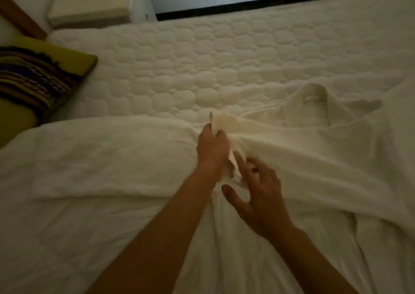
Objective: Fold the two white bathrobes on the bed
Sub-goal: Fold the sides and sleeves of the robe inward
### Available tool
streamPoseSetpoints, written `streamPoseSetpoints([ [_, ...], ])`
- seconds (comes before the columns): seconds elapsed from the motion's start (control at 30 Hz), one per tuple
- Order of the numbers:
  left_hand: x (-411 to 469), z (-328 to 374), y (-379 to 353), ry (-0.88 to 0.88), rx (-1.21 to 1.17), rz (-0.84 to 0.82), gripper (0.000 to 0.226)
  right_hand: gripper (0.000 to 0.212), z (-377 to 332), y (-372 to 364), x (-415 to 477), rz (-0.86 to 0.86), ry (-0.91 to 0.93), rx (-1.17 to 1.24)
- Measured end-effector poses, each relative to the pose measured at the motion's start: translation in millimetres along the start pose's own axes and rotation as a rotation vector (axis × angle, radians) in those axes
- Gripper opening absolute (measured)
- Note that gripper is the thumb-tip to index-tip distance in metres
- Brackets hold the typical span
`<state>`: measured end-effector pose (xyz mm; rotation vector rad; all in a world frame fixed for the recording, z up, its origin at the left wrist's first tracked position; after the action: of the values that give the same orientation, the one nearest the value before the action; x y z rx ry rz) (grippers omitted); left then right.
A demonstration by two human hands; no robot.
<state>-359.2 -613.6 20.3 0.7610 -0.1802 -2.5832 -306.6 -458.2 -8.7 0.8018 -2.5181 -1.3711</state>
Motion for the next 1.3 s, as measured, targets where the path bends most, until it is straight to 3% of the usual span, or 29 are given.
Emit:
streamPoseSetpoints([
  [0.1, 17.7, 46.6, 85.1, -0.041, 0.157, -0.052, 0.029, 0.077, -42.7, 4.8, 29.7, -0.035, 0.123, -0.105],
  [0.27, 21.3, 57.6, 233.4, -0.017, 0.356, 0.236, 0.032, 0.074, -129.7, -33.9, 51.1, -0.346, 0.391, 0.065],
  [0.37, 15.6, 38.5, 301.2, 0.033, 0.462, 0.36, 0.037, 0.057, -164.4, -47.1, 62.5, -0.387, 0.445, 0.188],
  [0.47, 7.2, -1.4, 324.3, 0.103, 0.585, 0.279, 0.043, 0.024, -156.4, -41.2, 84.8, -0.097, 0.258, 0.371],
  [0.53, 1.5, -23.9, 326.4, 0.099, 0.584, 0.286, 0.042, 0.019, -126.1, -34.8, 103.8, 0.129, 0.105, 0.309],
  [0.57, -0.6, -30.8, 327.7, 0.076, 0.581, 0.323, 0.04, 0.023, -106.6, -32.8, 114.3, 0.139, 0.051, 0.219],
  [0.6, -1.9, -35.0, 329.1, 0.054, 0.588, 0.355, 0.04, 0.033, -84.7, -32.2, 124.7, 0.047, -0.008, 0.054],
  [0.7, 1.8, -41.6, 337.0, 0.015, 0.573, 0.398, 0.048, 0.053, -23.2, -35.0, 140.5, -0.478, -0.153, -0.497],
  [0.9, 8.6, -38.1, 335.4, -0.06, 0.596, 0.396, 0.048, 0.031, 13.2, 1.8, 160.8, -0.754, -0.024, -0.616],
  [0.93, 9.4, -40.3, 335.7, -0.069, 0.597, 0.391, 0.047, 0.031, 17.5, 11.6, 169.1, -0.69, -0.003, -0.641],
  [1.03, 9.5, -46.8, 343.8, -0.018, 0.539, 0.394, 0.044, 0.033, 31.2, 58.8, 206.3, -0.121, 0.011, -0.661],
  [1.1, 10.6, -50.7, 350.5, 0.067, 0.479, 0.421, 0.061, 0.037, 32.7, 88.4, 224.7, 0.034, -0.074, -0.542],
  [1.13, 11.3, -49.8, 350.1, 0.101, 0.461, 0.405, 0.074, 0.039, 29.3, 92.4, 228.7, -0.035, -0.081, -0.489],
  [1.23, 9.1, -48.2, 338.0, 0.194, 0.47, 0.37, 0.089, 0.048, 21.7, 58.4, 204.5, -0.545, -0.019, -0.538],
  [1.3, 0.8, -48.7, 329.4, 0.187, 0.545, 0.381, 0.097, 0.051, 25.3, 27.4, 169.7, -0.746, -0.005, -0.575],
])
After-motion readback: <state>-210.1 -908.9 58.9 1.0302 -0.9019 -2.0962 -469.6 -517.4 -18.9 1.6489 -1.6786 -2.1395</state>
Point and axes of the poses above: each hand's wrist, its own x-axis towards the middle knuckle, its own y-axis out of the back of the hand, z = x × y, the point moved 3 cm from there along x, towards the middle knuckle, and after that the axes turned 9 degrees about -z, right-handed, at the moved point
